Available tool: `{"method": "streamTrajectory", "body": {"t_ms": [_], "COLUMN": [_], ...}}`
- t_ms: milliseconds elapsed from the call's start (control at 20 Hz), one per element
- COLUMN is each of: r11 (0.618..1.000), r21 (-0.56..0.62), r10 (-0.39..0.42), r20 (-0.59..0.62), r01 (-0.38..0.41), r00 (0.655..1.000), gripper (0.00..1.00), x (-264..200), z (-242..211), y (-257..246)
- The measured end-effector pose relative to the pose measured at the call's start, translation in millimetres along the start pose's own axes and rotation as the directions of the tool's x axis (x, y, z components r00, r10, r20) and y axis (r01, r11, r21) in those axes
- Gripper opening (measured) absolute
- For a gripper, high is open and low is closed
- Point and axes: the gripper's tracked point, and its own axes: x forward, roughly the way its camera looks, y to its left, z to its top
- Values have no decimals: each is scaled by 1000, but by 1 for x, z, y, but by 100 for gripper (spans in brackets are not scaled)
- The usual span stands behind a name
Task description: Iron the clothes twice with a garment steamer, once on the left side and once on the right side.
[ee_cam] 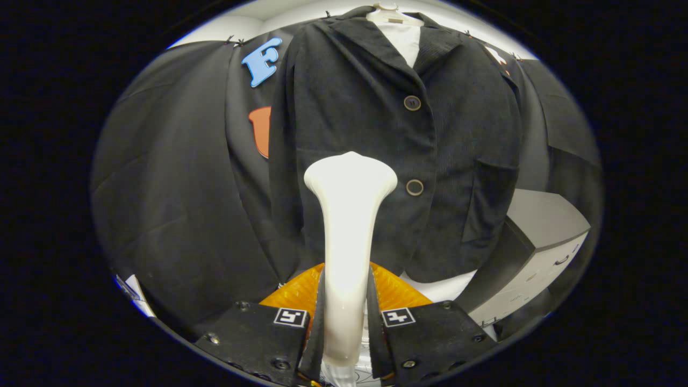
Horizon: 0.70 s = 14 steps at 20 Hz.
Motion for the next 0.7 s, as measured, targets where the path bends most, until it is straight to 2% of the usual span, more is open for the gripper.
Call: {"method": "streamTrajectory", "body": {"t_ms": [700], "r11": [999], "r21": [-32], "r10": [10], "r20": [-145], "r01": [-14], "r00": [989], "gripper": [37], "x": [23], "z": [-104], "y": [-18]}}
